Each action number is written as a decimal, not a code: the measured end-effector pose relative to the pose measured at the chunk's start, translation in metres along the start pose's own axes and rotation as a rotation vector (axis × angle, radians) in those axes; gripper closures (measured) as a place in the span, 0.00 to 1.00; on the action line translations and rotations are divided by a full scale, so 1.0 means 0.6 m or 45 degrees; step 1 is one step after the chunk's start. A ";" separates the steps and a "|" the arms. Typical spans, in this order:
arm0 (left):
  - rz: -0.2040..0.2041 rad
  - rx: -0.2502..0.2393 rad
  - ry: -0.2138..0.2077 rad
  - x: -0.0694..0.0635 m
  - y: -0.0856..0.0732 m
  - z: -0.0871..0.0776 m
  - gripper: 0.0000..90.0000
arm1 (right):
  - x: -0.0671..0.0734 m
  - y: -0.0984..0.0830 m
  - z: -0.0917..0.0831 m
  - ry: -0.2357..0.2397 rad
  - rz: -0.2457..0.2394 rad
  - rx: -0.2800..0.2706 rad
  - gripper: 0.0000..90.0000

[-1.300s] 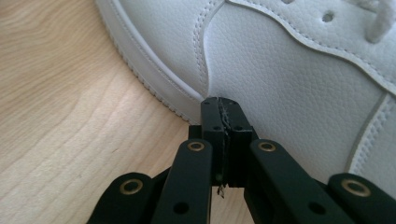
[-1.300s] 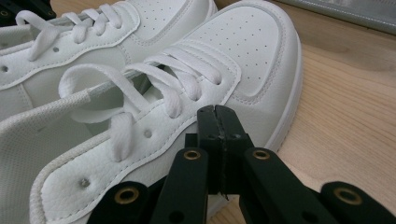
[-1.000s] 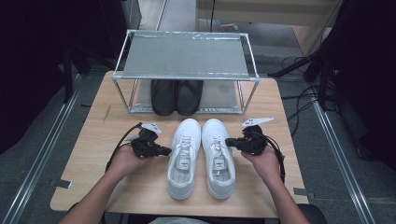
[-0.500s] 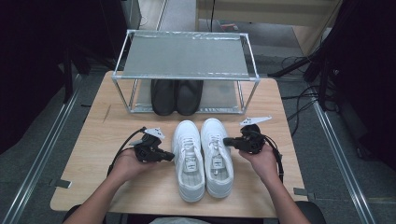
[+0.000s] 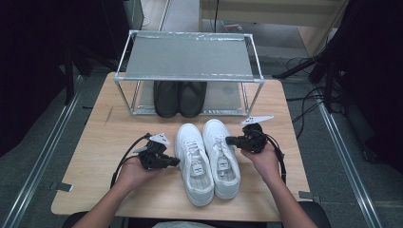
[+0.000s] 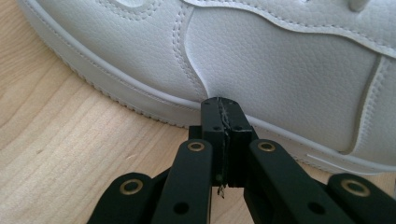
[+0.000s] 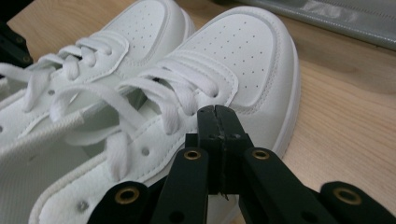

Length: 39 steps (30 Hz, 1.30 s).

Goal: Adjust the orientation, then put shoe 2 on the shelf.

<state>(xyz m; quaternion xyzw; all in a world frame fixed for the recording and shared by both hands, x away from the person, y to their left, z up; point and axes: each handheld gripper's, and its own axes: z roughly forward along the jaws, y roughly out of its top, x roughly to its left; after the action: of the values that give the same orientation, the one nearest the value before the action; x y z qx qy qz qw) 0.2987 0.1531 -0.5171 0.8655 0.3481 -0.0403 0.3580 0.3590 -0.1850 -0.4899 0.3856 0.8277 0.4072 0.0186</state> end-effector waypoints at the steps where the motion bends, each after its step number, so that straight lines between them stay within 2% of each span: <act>1: -0.012 -0.006 -0.014 -0.002 -0.001 0.002 1.00 | -0.001 0.002 0.002 -0.002 0.004 -0.003 1.00; 6: 0.027 0.004 -0.023 -0.016 0.001 0.010 1.00 | -0.010 0.011 0.009 -0.028 0.020 -0.020 1.00; 13: -0.016 -0.036 -0.051 -0.025 0.000 0.020 1.00 | -0.022 0.025 0.016 -0.037 0.002 -0.026 1.00; 14: -0.008 -0.033 -0.054 -0.026 0.001 0.022 1.00 | -0.023 0.028 0.017 -0.044 -0.007 -0.025 1.00; 16: -0.017 -0.027 -0.083 -0.026 0.000 0.022 1.00 | -0.024 0.030 0.017 -0.057 -0.002 -0.031 1.00; 17: -0.038 -0.024 -0.131 -0.024 0.001 0.020 0.95 | -0.025 0.031 0.016 -0.058 -0.004 -0.037 1.00; 18: -0.042 -0.023 -0.144 -0.024 0.000 0.019 0.90 | -0.026 0.032 0.014 -0.065 0.001 -0.043 1.00; 21: 0.007 -0.019 -0.131 -0.031 -0.002 0.013 0.84 | -0.029 0.034 0.009 -0.051 0.021 -0.060 0.99; 22: 0.043 -0.042 -0.128 -0.037 -0.003 0.007 0.82 | -0.029 0.035 0.008 -0.051 0.019 -0.064 0.97; 23: 0.057 -0.050 -0.128 -0.038 -0.003 0.003 0.78 | -0.028 0.035 0.005 -0.045 0.022 -0.073 0.96; 25: 0.075 -0.072 -0.114 -0.040 -0.003 -0.005 0.75 | -0.027 0.035 0.001 -0.043 0.024 -0.079 0.94; 27: 0.084 -0.057 -0.094 -0.037 -0.004 -0.006 0.71 | -0.025 0.036 -0.005 -0.029 0.029 -0.093 0.91; 30: 0.068 -0.031 -0.079 -0.029 -0.007 -0.007 0.67 | -0.021 0.037 -0.012 -0.033 0.023 -0.111 0.90; 36: 0.047 -0.083 -0.066 -0.017 -0.009 -0.020 0.60 | -0.005 0.036 -0.029 -0.016 0.008 -0.145 0.84; 39: 0.033 -0.088 -0.048 -0.012 -0.010 -0.024 0.55 | 0.004 0.030 -0.038 -0.012 -0.002 -0.173 0.81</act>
<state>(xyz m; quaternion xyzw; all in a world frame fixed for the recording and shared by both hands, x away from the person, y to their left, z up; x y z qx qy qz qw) 0.2871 0.1613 -0.5075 0.8562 0.3311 -0.0399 0.3946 0.3609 -0.1917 -0.4617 0.3846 0.7985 0.4606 0.0489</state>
